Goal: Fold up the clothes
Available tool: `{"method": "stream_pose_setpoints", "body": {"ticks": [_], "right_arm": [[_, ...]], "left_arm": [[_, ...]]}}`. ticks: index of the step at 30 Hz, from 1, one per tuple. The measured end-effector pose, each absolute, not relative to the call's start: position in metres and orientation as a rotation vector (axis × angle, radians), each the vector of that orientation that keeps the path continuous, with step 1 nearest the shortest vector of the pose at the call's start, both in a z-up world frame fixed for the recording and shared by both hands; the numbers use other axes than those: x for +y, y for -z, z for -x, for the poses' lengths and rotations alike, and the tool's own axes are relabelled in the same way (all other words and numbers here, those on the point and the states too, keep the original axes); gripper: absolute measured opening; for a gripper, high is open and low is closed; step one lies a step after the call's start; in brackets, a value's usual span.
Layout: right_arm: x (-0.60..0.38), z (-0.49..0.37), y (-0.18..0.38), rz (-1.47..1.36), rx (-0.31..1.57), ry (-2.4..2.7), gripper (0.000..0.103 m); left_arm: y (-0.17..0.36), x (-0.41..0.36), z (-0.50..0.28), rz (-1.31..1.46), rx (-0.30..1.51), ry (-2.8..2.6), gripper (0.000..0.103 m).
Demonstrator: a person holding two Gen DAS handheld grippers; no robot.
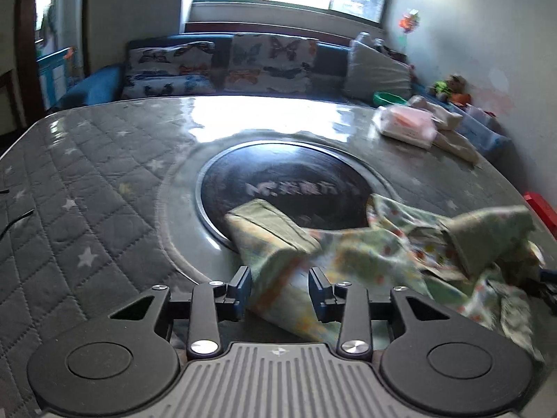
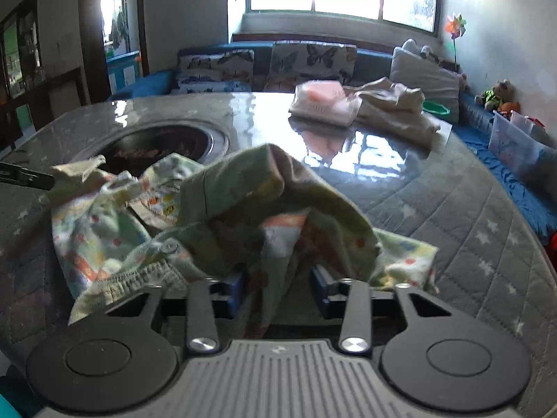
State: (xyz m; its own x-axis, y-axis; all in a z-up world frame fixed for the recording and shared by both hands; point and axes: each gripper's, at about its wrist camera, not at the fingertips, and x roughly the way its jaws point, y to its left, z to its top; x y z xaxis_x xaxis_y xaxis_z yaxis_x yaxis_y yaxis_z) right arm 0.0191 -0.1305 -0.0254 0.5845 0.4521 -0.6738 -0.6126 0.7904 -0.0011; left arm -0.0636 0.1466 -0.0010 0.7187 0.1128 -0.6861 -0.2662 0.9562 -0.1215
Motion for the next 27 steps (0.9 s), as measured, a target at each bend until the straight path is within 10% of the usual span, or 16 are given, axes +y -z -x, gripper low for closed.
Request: {"method": "stream_pose_setpoints", "body": {"ticks": [7,15,20,27], "right_arm": [[-0.133,-0.019,0.029,0.233,0.725,-0.642,0.015],[-0.135,-0.012,0.029,0.209,0.741,-0.645,0.025],[-0.135,-0.013,0.032,0.194,0.746,-0.653,0.016],[-0.108,-0.032,0.035,0.195,0.746,-0.687,0.015]], "left_arm": [[0.004,0.099,0.065,0.12,0.759,0.017,0.055],[0.021,0.067,0.043,0.033,0.817,0.07,0.055],[0.029,0.069,0.036,0.033,0.829,0.076,0.009],[0.027,0.097,0.015,0.005,0.792,-0.049,0.006]]}}
